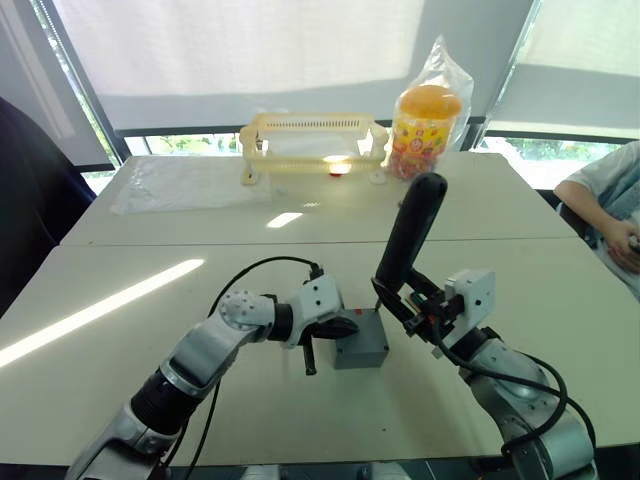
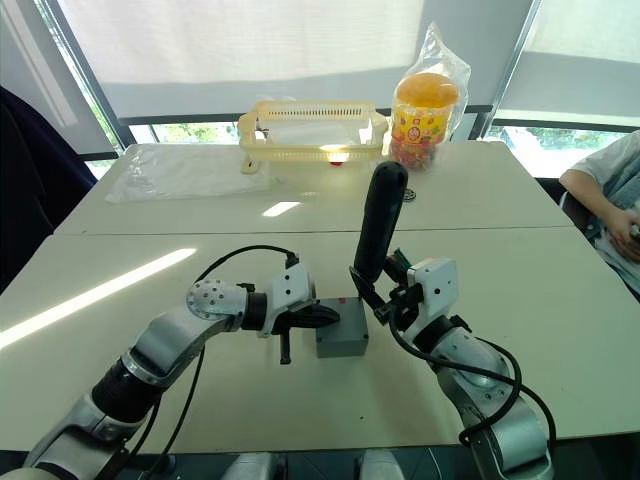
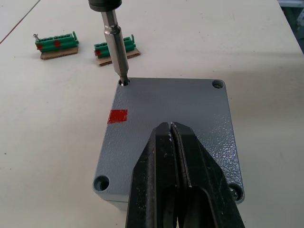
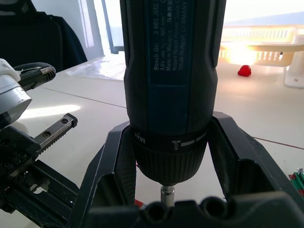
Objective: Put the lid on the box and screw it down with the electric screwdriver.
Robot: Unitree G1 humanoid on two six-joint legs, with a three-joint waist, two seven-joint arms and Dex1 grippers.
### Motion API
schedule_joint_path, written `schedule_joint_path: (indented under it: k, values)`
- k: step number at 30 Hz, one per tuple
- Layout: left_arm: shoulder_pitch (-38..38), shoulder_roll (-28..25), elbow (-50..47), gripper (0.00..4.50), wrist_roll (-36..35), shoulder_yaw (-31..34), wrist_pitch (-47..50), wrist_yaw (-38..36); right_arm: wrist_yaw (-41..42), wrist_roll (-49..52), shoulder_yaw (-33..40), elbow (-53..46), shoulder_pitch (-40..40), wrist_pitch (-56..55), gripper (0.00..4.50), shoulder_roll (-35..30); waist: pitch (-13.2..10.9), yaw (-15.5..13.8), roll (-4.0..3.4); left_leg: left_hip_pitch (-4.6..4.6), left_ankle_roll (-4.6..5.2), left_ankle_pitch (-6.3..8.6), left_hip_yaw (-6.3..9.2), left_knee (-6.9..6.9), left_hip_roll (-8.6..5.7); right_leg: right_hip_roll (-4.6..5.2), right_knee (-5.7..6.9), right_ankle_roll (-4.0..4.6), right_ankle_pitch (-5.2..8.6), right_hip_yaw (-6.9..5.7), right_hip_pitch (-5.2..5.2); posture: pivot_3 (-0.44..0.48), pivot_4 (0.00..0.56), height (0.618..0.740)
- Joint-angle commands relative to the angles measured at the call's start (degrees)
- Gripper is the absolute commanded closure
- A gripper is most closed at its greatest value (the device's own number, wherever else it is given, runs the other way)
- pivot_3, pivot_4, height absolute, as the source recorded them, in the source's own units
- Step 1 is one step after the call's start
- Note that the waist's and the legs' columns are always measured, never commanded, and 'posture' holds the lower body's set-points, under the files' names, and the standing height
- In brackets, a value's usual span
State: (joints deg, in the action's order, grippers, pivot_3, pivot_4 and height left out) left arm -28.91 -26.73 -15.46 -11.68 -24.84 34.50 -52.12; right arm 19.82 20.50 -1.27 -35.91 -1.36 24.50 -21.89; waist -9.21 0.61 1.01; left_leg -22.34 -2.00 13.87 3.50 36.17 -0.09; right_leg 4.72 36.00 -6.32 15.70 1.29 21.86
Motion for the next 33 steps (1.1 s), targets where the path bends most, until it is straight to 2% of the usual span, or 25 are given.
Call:
schedule_joint_path:
  k: [1,7,12,15,19,21,22,25,29,33]
  values:
    - [0.4,0.0,1.0,4.5,1.2,-1.3,0.5,0.2,0.4,-0.6,-1.1,3.9,-1.7,5.1,2.73,-1.3,0.0,0.0,0.0,0.0,0.0,0.0,0.0,0.0,0.0,0.01,-0.01,0.0,0.0,0.0,0.0,0.0,0.15,0.74]
    - [0.2,0.1,1.3,4.5,1.2,-1.3,0.2,0.1,-0.3,-0.3,-0.3,2.6,-0.4,5.6,2.73,-1.1,0.0,0.0,0.0,-0.01,-0.01,0.0,0.0,-0.02,0.06,0.06,-0.05,0.0,0.0,0.0,0.0,0.0,0.15,0.74]
    - [0.4,-0.2,1.6,4.5,1.2,-1.2,-0.1,-0.3,-1.7,6.0,5.2,-5.0,5.1,11.6,2.73,-1.7,-0.1,-0.1,-0.04,-0.12,-0.01,0.0,-0.01,-0.03,0.06,0.13,-0.1,0.01,0.0,0.0,0.09,0.0,0.15,0.74]
    - [0.6,-0.5,1.9,4.5,1.2,-1.1,-0.5,-0.7,-3.1,15.4,10.3,-11.1,11.2,18.4,2.73,-3.3,-0.3,-0.1,-0.27,-0.36,0.0,0.0,-0.06,-0.03,-0.02,0.25,-0.1,0.0,-0.01,0.0,0.35,0.0,0.15,0.74]
    - [0.9,-0.8,1.6,4.5,1.1,-0.9,-0.9,-0.9,-10.8,38.9,20.3,-10.7,22.1,25.5,2.73,-6.2,-0.5,0.0,-0.44,-0.91,0.01,-0.02,-0.06,0.04,-0.08,0.26,0.0,-0.04,-0.05,0.01,0.86,0.0,0.15,0.74]
    - [0.9,-0.2,1.1,4.5,0.1,0.4,-0.5,-0.5,-15.6,53.1,24.5,-5.9,26.6,27.2,2.73,-11.4,-0.5,-0.1,-0.42,-0.95,0.01,-0.02,-0.03,0.02,-0.16,0.21,0.01,-0.05,-0.06,-0.04,0.89,0.0,0.15,0.74]
    - [0.7,0.4,0.5,4.5,-1.2,2.0,0.4,0.1,-17.7,61.7,26.8,-1.7,28.2,28.2,2.73,-16.0,-0.6,-0.1,-0.44,-0.96,0.02,-0.02,-0.02,-0.04,-0.16,0.2,-0.01,-0.05,-0.05,-0.14,0.87,0.0,0.15,0.74]
    - [-0.2,1.2,-1.4,4.5,-4.4,6.3,2.8,1.2,-17.9,77.3,31.8,9.8,27.0,33.5,2.73,-30.0,-0.9,-0.5,-0.42,-1.06,0.03,-0.02,-0.03,-0.01,-0.12,0.24,-0.03,-0.03,-0.03,-0.3,0.86,0.0,0.15,0.74]
    - [-3.7,-1.4,-5.5,4.5,-9.6,11.0,7.2,-1.5,-9.5,76.8,32.9,20.7,18.5,46.5,2.73,-46.2,-1.3,-1.2,-0.37,-1.17,0.1,0.01,-0.12,-0.01,-0.18,0.19,-0.18,-0.02,-0.03,-0.31,0.89,0.0,0.15,0.74]
    - [-5.4,-6.9,-9.8,4.5,-11.6,10.2,7.8,-6.6,-7.3,73.8,27.7,32.6,15.9,54.4,2.73,-53.9,-1.7,-0.9,-0.6,-1.18,0.15,0.04,-0.26,-0.04,-0.17,0.15,-0.16,-0.03,-0.03,-0.21,0.99,0.0,0.15,0.74]
